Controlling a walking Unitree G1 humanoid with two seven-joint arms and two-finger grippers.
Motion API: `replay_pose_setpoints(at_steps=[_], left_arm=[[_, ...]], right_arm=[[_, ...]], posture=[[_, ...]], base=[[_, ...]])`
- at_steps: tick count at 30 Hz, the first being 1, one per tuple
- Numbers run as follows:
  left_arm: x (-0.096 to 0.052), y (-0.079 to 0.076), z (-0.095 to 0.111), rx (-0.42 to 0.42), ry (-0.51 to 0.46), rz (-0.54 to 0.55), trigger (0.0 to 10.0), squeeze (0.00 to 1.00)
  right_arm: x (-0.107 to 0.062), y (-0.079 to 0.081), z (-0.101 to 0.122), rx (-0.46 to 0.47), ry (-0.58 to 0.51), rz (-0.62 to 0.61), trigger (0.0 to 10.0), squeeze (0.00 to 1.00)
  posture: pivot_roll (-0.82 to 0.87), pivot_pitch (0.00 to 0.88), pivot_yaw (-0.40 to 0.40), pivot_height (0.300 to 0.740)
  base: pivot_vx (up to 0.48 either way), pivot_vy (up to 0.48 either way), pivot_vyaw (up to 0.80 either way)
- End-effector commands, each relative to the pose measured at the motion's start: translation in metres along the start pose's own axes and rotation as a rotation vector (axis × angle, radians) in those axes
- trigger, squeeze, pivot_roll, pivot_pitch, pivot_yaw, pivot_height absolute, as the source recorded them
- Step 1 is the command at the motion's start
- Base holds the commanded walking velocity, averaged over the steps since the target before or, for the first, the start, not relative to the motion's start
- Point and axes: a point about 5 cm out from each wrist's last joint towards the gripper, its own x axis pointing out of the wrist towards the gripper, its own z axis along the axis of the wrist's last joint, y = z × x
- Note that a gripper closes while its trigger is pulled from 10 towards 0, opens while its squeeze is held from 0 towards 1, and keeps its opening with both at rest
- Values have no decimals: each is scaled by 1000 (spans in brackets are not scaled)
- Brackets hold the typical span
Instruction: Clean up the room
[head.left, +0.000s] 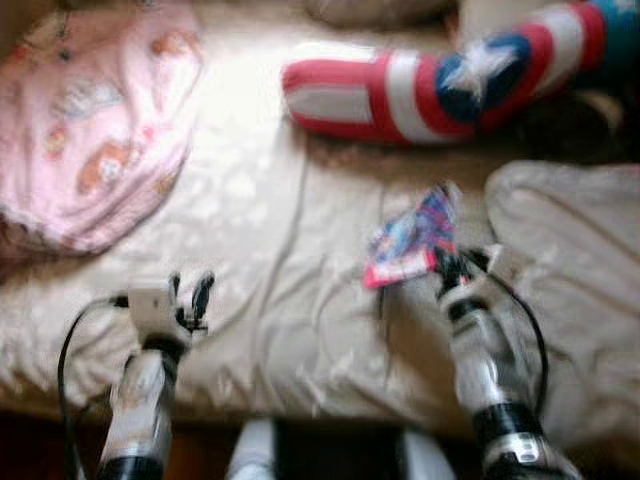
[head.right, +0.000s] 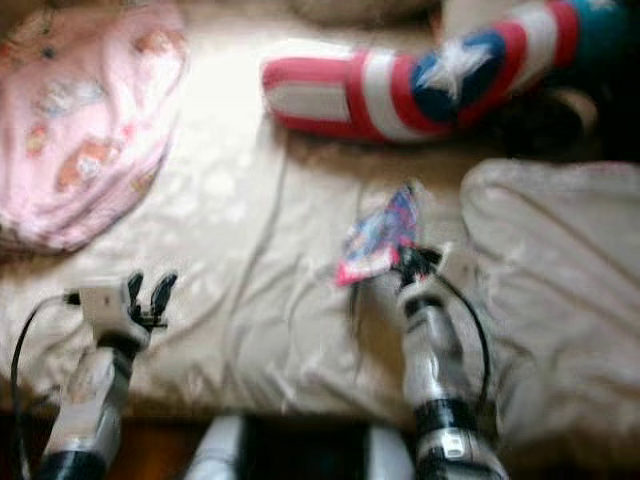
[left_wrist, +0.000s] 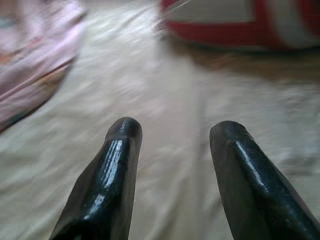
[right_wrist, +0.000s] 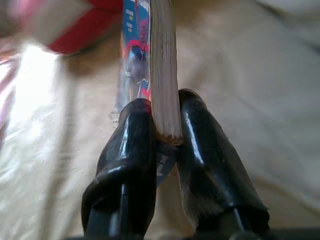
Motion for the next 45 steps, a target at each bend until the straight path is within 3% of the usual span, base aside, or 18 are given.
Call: replay_pose_setpoints(at_steps=[1,2,4,15,21,25,27,33,34,37,45], left_arm=[[-12,5,-11,1,56,8,10000,0],[-12,5,-11,1,56,8,10000,0],[-14,8,-10,12,61,4,10000,0],[-13,9,-5,36,66,-22,10000,0],[-12,7,-4,41,72,-41,10000,0],[-13,5,-5,42,81,-54,10000,0],[-15,4,-6,45,88,-62,10000,0],[-17,4,-5,45,91,-65,10000,0],[-19,4,-4,46,93,-66,10000,0],[-22,6,-5,51,103,-67,10000,0],[-27,7,-5,52,120,-61,10000,0]], right_arm=[[-9,-21,-9,77,35,-41,10000,0],[-9,-21,-9,77,35,-41,10000,0],[-9,-20,-11,212,42,21,10000,0],[-12,-21,-12,371,69,192,10000,0],[-17,-33,-20,346,112,135,10000,0],[-25,-48,-32,323,177,25,10000,0],[-35,-61,-44,285,230,-94,10000,0],[-43,-68,-56,281,278,-187,10000,0],[-47,-73,-60,215,296,-258,10000,0],[-47,-78,-57,241,276,-316,10000,0],[-45,-79,-53,153,287,-330,10000,0]], posture=[[29,245,22,636],[29,245,22,636],[33,257,33,636],[55,270,62,636],[62,278,76,636],[65,283,84,636],[69,292,87,636],[97,304,93,636],[102,312,95,636],[106,320,98,636],[115,337,100,636]], base=[[0,0,0],[0,0,0],[0,0,0],[0,0,0],[0,0,0],[0,0,0],[0,0,0],[0,0,0],[0,0,0],[0,0,0],[0,0,0]])
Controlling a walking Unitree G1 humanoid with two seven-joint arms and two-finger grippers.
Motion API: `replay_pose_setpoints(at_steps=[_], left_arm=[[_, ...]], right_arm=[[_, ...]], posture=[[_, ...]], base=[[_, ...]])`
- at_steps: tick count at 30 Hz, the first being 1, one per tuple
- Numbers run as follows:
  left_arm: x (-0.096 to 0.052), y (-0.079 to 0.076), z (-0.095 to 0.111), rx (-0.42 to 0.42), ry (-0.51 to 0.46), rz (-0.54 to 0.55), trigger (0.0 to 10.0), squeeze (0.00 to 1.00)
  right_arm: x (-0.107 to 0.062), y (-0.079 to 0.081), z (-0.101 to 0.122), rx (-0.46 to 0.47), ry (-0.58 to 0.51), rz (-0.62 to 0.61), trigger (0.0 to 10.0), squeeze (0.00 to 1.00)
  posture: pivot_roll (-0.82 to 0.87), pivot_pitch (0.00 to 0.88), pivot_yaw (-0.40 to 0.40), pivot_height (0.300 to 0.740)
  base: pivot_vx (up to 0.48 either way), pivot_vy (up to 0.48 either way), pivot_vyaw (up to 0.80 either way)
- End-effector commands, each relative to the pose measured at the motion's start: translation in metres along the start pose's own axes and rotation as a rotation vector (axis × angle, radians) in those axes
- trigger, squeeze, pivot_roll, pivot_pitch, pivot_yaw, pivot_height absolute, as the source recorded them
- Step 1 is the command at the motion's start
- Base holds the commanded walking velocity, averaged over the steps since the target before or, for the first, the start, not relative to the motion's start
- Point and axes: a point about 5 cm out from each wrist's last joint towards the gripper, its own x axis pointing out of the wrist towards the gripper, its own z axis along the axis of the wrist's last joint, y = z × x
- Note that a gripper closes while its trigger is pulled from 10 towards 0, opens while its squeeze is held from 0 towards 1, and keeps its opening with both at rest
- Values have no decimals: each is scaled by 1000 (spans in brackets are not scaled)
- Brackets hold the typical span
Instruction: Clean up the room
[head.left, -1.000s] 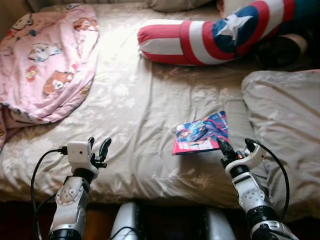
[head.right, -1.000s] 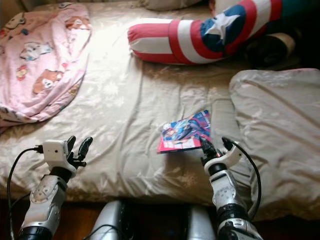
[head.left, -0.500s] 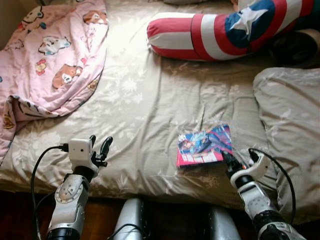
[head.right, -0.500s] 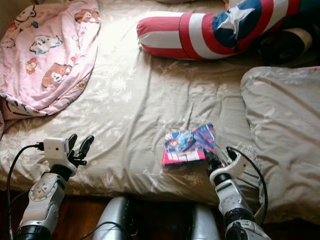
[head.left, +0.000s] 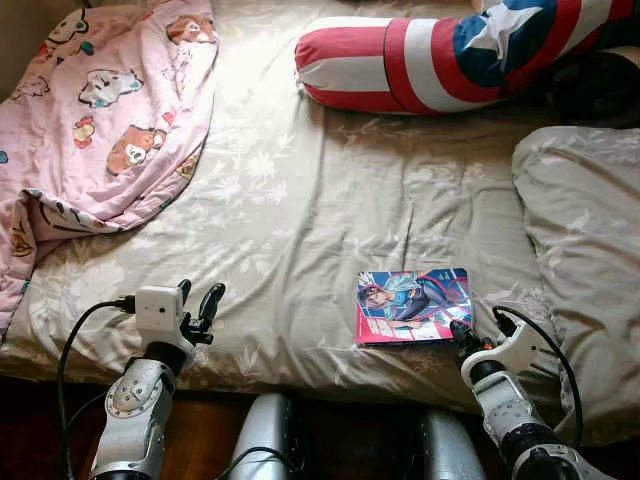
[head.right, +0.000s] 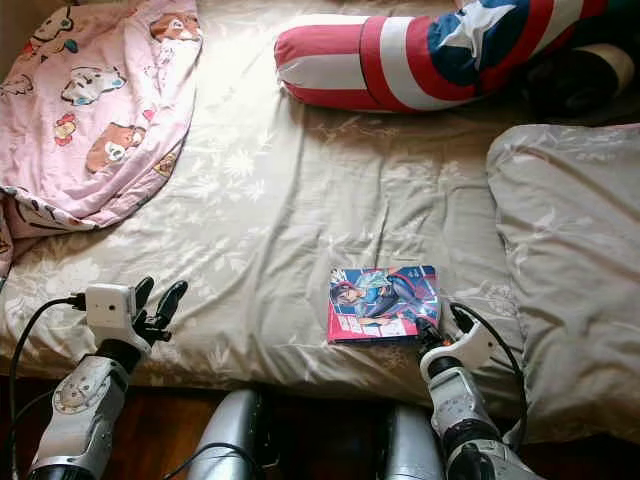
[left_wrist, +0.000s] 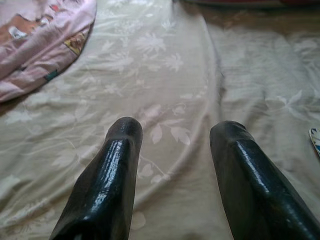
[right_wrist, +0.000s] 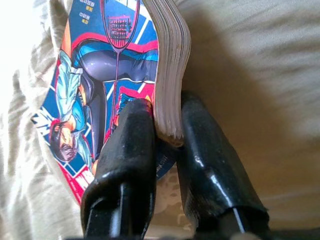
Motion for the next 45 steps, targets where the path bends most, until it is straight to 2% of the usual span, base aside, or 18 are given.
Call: replay_pose_setpoints(at_steps=[1,5,6,7,8,15,22,26,34,35,38,41,45], left_arm=[[-7,4,-4,13,29,6,10000,0],[-7,2,-5,9,33,9,10000,0],[-7,2,-5,7,34,8,10000,0],[-7,2,-5,7,34,8,10000,0],[-7,2,-5,6,35,7,10000,0],[-6,2,-4,5,38,10,10000,0],[-3,2,-2,3,35,18,10000,0],[-3,2,-2,2,37,20,10000,0],[-3,2,-4,3,44,22,10000,0],[-3,2,-5,1,47,22,10000,0],[-3,1,-7,-3,50,23,10000,0],[0,-2,-10,-18,49,25,10000,0],[3,-6,-12,-33,45,23,10000,0]], right_arm=[[-9,-24,-11,-54,47,-117,10000,0],[-10,-27,-9,-81,46,-138,10000,0],[-11,-28,-10,-81,46,-143,10000,290],[-11,-28,-10,-81,46,-143,10000,290],[-11,-29,-10,-78,45,-147,10000,1000],[-13,-33,-8,-64,23,-177,10000,1000],[-13,-37,5,-70,-23,-217,10000,1000],[-11,-33,9,-124,-15,-204,10000,1000],[-5,-22,14,-172,-23,-156,10000,1000],[-4,-18,15,-196,-34,-137,10000,0],[-3,-13,19,-217,-76,-99,10000,0],[-3,-5,24,-302,-158,-41,10000,0],[-5,-1,26,-367,-210,-5,10000,0]], posture=[[113,336,100,636],[116,336,102,636],[115,336,102,636],[115,336,102,636],[116,335,102,636],[129,348,103,636],[134,355,107,636],[130,353,107,636],[126,349,106,636],[120,334,100,636],[115,328,97,636],[87,297,83,636],[63,262,66,636]], base=[[0,0,0],[0,0,0],[0,0,0],[0,0,0],[0,0,0],[0,0,0],[0,0,0],[0,0,0],[0,0,0],[0,0,0],[0,0,0],[0,0,0],[0,0,0]])
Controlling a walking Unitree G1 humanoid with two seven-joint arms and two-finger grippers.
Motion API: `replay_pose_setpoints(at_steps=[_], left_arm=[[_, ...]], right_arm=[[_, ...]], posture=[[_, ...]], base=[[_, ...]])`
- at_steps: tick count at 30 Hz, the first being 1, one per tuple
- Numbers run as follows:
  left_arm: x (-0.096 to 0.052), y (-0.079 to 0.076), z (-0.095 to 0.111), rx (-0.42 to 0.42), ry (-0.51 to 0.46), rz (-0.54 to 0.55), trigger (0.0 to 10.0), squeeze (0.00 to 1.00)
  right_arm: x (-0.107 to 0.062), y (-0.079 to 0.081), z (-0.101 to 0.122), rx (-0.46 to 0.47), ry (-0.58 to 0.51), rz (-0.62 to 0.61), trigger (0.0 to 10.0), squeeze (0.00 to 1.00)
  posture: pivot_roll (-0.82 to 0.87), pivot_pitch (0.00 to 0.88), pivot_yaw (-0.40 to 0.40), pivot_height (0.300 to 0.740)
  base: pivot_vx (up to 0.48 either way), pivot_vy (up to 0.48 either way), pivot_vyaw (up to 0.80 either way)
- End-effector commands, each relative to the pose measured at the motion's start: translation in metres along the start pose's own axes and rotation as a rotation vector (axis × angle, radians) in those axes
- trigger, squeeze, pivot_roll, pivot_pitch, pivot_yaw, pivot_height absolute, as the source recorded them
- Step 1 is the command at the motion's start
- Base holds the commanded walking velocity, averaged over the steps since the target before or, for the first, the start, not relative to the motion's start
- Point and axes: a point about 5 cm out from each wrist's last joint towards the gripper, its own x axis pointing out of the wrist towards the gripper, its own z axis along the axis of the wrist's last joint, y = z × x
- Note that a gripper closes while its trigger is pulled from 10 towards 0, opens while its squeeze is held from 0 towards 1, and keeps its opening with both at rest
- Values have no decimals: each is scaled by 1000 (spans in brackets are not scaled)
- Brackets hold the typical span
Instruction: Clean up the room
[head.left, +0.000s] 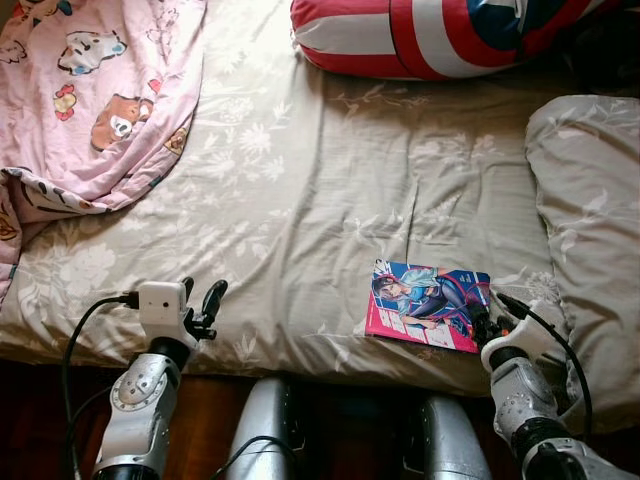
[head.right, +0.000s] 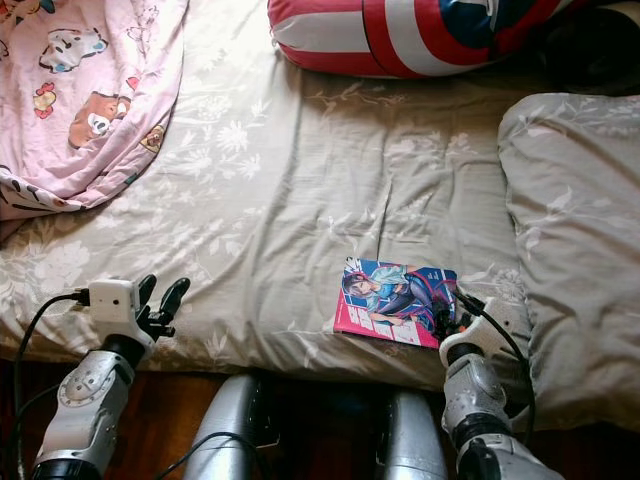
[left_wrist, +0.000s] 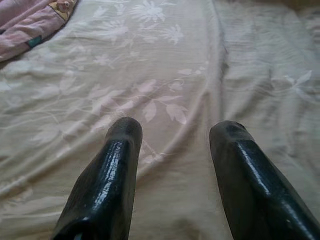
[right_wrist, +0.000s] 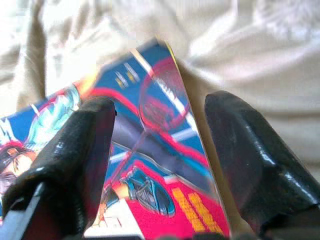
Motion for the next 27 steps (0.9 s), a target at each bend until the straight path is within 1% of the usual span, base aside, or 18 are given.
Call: replay_pose_setpoints(at_steps=[1,2,3,4,5,7,10,13,16,18,21,23,27], left_arm=[[-5,1,-13,-7,38,16,10000,0],[-5,1,-13,-7,38,16,10000,0],[-5,-1,-15,-17,39,16,10000,0],[-5,-1,-15,-17,39,16,10000,0],[-5,-2,-19,-28,44,20,10000,0],[-5,-2,-19,-28,44,20,10000,0],[-10,-5,-27,-62,50,45,10000,0],[-11,-5,-30,-72,50,61,10000,0],[-9,-7,-32,-78,48,64,10000,0],[-7,-12,-35,-84,52,61,10000,0],[-7,-14,-40,-94,70,55,10000,0],[-8,-15,-44,-90,87,57,10000,0],[-11,-12,-53,-87,124,71,10000,0]], right_arm=[[-8,-5,-7,-37,-25,-5,10000,0],[-8,-5,-7,-37,-25,-5,10000,0],[-10,-6,-4,-82,-65,-7,10000,0],[-10,-6,-4,-82,-65,-7,10000,0],[-13,-6,-5,-137,-83,-6,10000,0],[-13,-6,-5,-137,-83,-6,10000,0],[-30,-5,-14,-335,-114,94,10000,0],[-32,-9,-13,-305,-123,82,10000,0],[-32,-12,-13,-272,-130,40,10000,0],[-32,-8,-22,-279,-85,37,10000,0],[-34,-6,-28,-287,-52,37,10000,0],[-34,-6,-32,-277,-39,38,10000,0],[-36,-3,-40,-306,3,76,10000,0]], posture=[[48,240,56,636],[48,240,56,636],[36,224,49,636],[36,224,49,636],[23,199,41,636],[23,199,41,636],[4,145,6,636],[4,140,-5,636],[5,152,-9,655],[7,155,-9,670],[9,155,-8,685],[7,160,-6,695],[4,166,1,720]], base=[[0,0,0],[0,0,0],[0,0,0],[0,0,0],[0,0,0],[0,0,0],[0,0,0],[0,0,0],[0,0,0],[0,0,0],[0,0,0],[0,0,0],[0,0,0]])
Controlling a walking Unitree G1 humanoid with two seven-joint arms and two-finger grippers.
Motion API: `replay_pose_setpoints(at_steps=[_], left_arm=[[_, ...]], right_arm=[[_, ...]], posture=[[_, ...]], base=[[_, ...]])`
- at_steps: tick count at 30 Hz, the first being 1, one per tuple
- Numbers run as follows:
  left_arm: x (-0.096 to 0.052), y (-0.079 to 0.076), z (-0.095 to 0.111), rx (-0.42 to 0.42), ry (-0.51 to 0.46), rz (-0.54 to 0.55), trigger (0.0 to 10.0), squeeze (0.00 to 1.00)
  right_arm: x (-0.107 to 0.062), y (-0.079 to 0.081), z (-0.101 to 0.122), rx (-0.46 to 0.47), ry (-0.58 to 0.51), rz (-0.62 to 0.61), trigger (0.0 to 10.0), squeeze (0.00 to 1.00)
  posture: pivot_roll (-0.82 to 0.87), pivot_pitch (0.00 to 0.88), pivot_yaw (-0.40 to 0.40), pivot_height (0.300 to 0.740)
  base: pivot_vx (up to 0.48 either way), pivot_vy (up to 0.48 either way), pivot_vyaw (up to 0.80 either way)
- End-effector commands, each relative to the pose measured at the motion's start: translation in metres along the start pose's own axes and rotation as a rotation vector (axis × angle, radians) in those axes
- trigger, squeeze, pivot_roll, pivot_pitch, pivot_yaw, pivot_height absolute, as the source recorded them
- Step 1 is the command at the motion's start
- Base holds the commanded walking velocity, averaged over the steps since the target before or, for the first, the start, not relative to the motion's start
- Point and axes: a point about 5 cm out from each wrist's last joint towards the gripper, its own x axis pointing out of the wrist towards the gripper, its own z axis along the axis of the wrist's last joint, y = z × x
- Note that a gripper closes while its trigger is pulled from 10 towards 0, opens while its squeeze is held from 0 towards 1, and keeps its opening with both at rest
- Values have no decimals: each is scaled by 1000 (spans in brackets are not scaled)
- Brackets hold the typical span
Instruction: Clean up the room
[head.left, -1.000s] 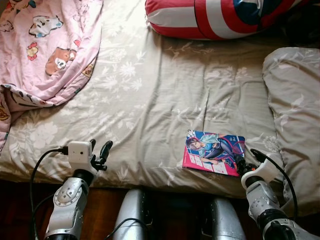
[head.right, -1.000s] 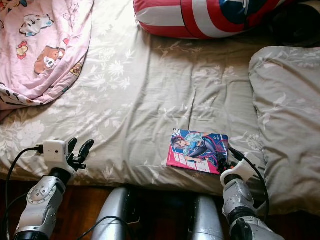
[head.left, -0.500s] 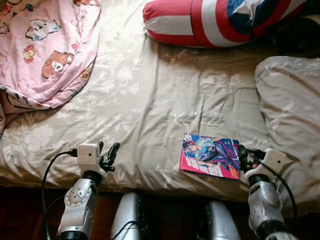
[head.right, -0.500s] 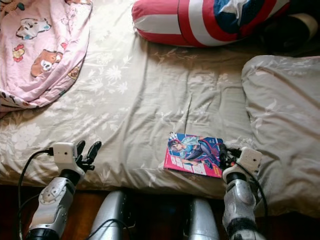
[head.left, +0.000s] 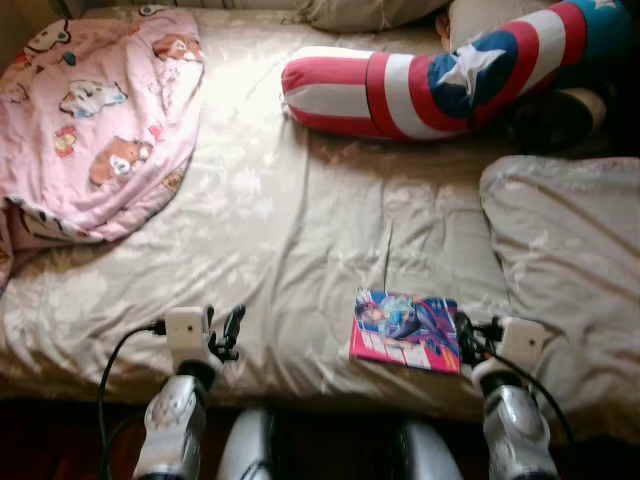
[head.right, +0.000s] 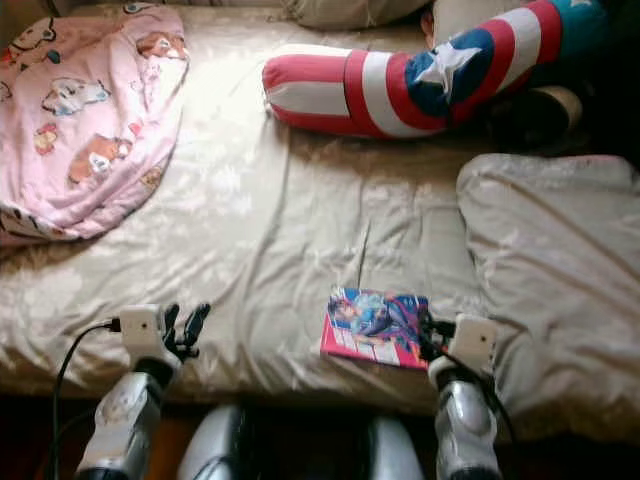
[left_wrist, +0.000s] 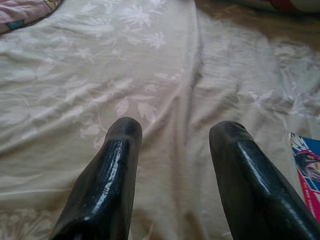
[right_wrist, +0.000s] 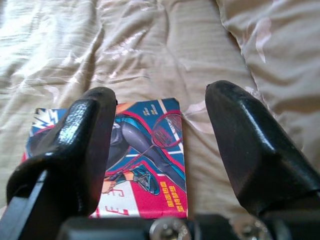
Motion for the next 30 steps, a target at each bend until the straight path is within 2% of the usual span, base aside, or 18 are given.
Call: replay_pose_setpoints(at_steps=[1,5,8,14,15,17,20,23,30], left_arm=[[-3,6,-6,17,27,16,10000,0],[-8,16,-21,28,106,42,10000,0],[-11,21,-26,26,135,58,10000,0],[-21,30,-45,28,252,100,10000,0],[-24,32,-51,25,285,108,10000,0],[-36,33,-69,17,404,128,10000,0],[-40,34,-74,-2,434,150,10000,0],[-50,36,-85,7,507,175,10000,0],[-60,33,-97,29,596,162,10000,0]], right_arm=[[-6,-2,-12,-10,56,2,10000,0],[-13,-12,-24,-20,127,-35,10000,0],[-15,-14,-28,-12,148,-48,10000,0],[-22,-19,-41,-26,234,-46,10000,0],[-25,-21,-47,-24,278,-60,10000,0],[-37,-24,-65,-2,404,-82,10000,0],[-42,-24,-72,20,443,-76,10000,0],[-54,-31,-84,-15,536,-108,10000,0],[-58,-31,-89,18,582,-125,10000,0]], posture=[[1,166,2,725],[2,167,4,740],[4,166,4,740],[-15,160,3,740],[-17,156,1,740],[-20,151,2,740],[-14,151,1,740],[-18,155,-2,740],[-13,167,2,740]], base=[[0,0,0],[0,0,0],[0,0,0],[0,0,0],[0,0,0],[0,0,0],[0,0,0],[0,0,0],[0,0,0]])
